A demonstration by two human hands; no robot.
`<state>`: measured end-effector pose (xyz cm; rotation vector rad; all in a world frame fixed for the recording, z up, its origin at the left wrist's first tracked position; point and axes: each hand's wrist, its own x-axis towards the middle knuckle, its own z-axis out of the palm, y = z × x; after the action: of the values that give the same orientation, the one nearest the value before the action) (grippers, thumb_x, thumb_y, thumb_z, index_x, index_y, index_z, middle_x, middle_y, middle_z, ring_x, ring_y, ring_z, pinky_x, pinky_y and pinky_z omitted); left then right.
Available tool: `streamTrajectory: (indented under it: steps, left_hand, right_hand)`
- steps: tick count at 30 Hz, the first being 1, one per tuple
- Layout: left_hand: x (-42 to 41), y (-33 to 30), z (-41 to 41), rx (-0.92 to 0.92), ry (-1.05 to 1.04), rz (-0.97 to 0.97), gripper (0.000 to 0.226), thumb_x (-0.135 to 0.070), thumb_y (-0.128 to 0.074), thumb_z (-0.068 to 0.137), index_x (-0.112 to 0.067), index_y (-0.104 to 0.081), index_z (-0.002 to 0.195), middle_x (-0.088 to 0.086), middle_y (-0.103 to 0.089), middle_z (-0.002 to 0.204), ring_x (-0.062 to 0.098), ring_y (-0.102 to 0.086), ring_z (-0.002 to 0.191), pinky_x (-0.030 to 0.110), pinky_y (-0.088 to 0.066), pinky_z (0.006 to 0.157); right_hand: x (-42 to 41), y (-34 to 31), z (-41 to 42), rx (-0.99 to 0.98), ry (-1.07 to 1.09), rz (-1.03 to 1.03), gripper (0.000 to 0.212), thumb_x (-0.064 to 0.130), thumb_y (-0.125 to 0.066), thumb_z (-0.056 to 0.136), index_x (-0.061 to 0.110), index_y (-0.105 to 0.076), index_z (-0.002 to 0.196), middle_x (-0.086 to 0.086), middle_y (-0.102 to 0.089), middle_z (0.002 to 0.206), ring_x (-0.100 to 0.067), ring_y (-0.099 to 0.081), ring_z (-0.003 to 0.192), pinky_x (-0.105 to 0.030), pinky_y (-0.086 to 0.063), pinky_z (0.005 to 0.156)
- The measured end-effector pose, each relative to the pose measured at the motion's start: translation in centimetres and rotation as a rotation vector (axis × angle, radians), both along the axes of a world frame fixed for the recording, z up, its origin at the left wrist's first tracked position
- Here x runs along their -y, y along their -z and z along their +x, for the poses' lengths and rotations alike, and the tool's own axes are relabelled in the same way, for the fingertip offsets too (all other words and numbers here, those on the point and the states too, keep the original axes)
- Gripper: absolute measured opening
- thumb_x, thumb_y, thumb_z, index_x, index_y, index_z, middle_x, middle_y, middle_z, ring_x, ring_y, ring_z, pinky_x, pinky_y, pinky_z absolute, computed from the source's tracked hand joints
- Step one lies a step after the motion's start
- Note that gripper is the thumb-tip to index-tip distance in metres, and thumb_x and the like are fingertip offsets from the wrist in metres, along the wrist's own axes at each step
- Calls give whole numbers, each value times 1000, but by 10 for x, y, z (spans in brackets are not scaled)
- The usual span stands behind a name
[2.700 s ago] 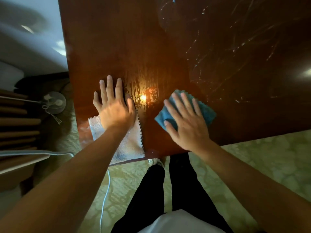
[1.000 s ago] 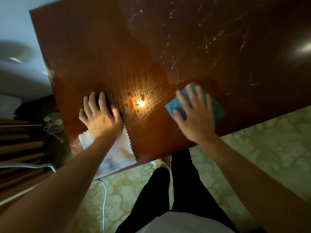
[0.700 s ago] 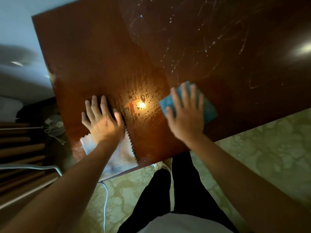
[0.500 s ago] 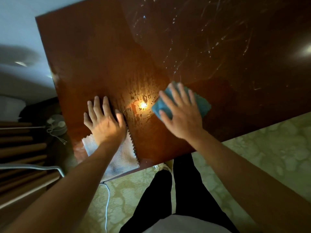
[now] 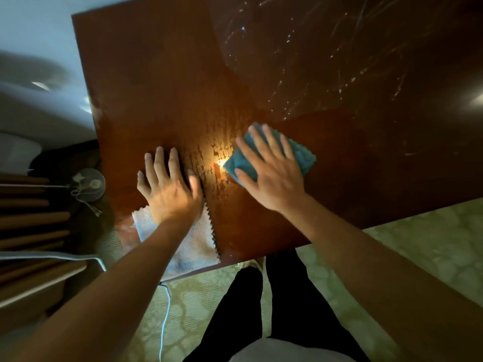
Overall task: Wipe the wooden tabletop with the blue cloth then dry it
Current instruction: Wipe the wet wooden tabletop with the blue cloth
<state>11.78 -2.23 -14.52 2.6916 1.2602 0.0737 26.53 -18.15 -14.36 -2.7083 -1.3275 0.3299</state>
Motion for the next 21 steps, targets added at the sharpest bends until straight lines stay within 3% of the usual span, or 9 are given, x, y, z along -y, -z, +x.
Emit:
streamTrajectory:
  steps: [6, 8, 10, 15, 21]
  left_hand:
    - [-6, -4, 1, 3, 2, -25, 60, -43, -37, 95, -12, -42, 146, 16, -39, 153, 36, -27, 146, 57, -20, 114]
    - [-11, -10, 7, 14, 21, -10, 55, -42, -40, 94, -11, -48, 139, 18, -46, 142, 37, -38, 135, 56, -26, 109]
    - [-16, -16, 24, -18, 53, -21, 52, -42, -42, 95, -12, -49, 136, 17, -46, 139, 36, -41, 131, 56, -26, 108]
    - [-29, -23, 89, -19, 100, -68, 50, -40, -43, 101, -18, -39, 146, 13, -27, 161, 31, -17, 152, 56, -13, 118]
    - [-54, -13, 129, -70, -3, -95, 58, -45, -25, 104, -19, -23, 156, 7, -8, 168, 26, 3, 155, 55, -1, 121]
  right_hand:
    - [13, -3, 87, 58, 471, -60, 76, 64, -16, 102, 20, -11, 164, -14, -7, 172, -35, -4, 159, -57, -9, 127]
    - [-4, -4, 69, 59, 488, -28, 77, 62, -13, 102, 16, -11, 164, -16, -7, 171, -36, -4, 158, -58, -9, 127]
    - [-20, -3, 39, 41, 340, -31, 77, 63, -14, 103, 16, -10, 164, -15, -5, 172, -36, -2, 159, -57, -6, 127]
    - [-9, 3, 46, 2, -2, 1, 82, 67, -21, 102, 14, -10, 163, -10, -11, 172, -28, -5, 159, -49, -6, 129]
    - [-12, -2, 149, 28, 426, -51, 83, 67, -16, 102, 11, -9, 163, -11, -5, 172, -29, -2, 159, -51, -4, 129]
